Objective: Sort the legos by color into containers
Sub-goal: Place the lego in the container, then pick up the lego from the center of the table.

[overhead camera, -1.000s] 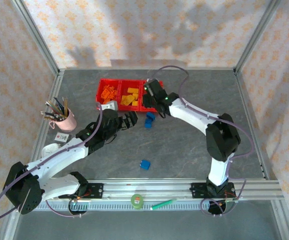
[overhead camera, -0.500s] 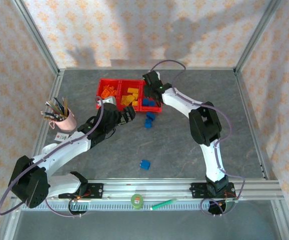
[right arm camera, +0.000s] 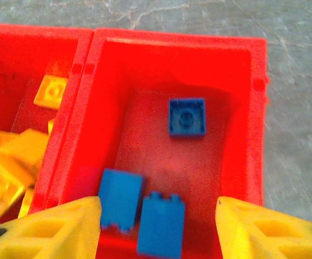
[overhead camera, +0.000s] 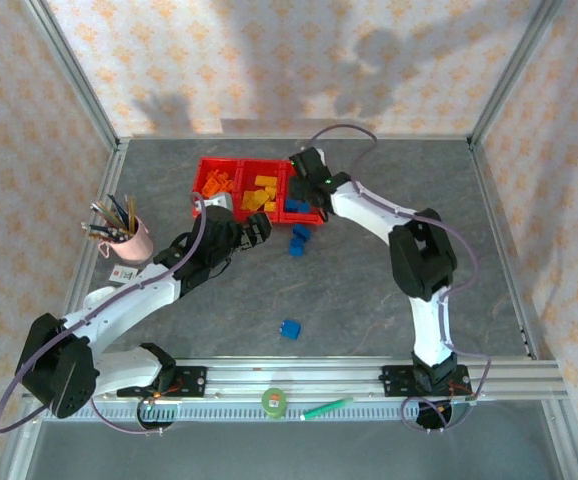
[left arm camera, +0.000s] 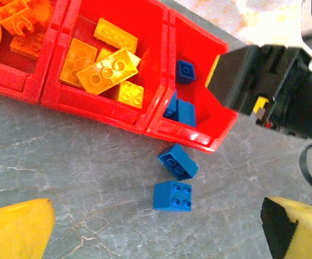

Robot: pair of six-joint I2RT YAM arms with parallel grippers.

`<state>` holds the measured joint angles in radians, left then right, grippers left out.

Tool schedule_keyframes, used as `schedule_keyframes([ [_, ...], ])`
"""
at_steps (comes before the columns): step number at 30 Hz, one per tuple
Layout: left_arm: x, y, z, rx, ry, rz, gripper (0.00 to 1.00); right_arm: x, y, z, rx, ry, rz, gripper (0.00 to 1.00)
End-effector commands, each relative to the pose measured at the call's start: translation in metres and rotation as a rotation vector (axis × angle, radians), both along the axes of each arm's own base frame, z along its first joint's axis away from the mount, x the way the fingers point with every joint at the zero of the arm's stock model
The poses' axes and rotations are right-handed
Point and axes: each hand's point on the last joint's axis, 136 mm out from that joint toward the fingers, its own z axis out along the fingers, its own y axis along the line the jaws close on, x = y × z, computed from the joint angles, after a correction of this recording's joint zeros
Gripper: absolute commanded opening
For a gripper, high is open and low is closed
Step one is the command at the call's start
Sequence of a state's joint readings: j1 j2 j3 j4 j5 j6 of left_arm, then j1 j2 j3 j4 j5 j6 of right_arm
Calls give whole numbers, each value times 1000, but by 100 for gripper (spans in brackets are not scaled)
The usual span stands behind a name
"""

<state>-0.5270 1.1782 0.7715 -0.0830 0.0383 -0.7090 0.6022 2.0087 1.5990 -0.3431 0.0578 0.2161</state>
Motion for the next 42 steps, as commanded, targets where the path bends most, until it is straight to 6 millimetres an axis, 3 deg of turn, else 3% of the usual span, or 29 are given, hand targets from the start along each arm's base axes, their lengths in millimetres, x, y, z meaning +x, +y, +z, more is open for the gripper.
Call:
schedule_keyframes([
  [1,-8,7,4,5,-6,-7,99,-27,1,19,6,-36,-19,61],
  [7,-23,16,-4,9,8,-4,99,-74,-2,-8,6,20,-83,71],
  [11,-32,23,-11,3,13,11,99,-92,-4,-29,-8,40,-147,75],
  [18,-41,28,-20,-15,22,28,99,-100,17,-65,32,116,-108,72],
  [27,-43,30,-22,-20,19,31,99,-104,28,-89,11,152,-89,61],
  [35,-41,25,-24,-26,27,18,99,-104,28,-88,4,149,-81,42],
  [42,-37,23,-16,-27,12,12,99,-102,32,-60,34,111,-55,26],
])
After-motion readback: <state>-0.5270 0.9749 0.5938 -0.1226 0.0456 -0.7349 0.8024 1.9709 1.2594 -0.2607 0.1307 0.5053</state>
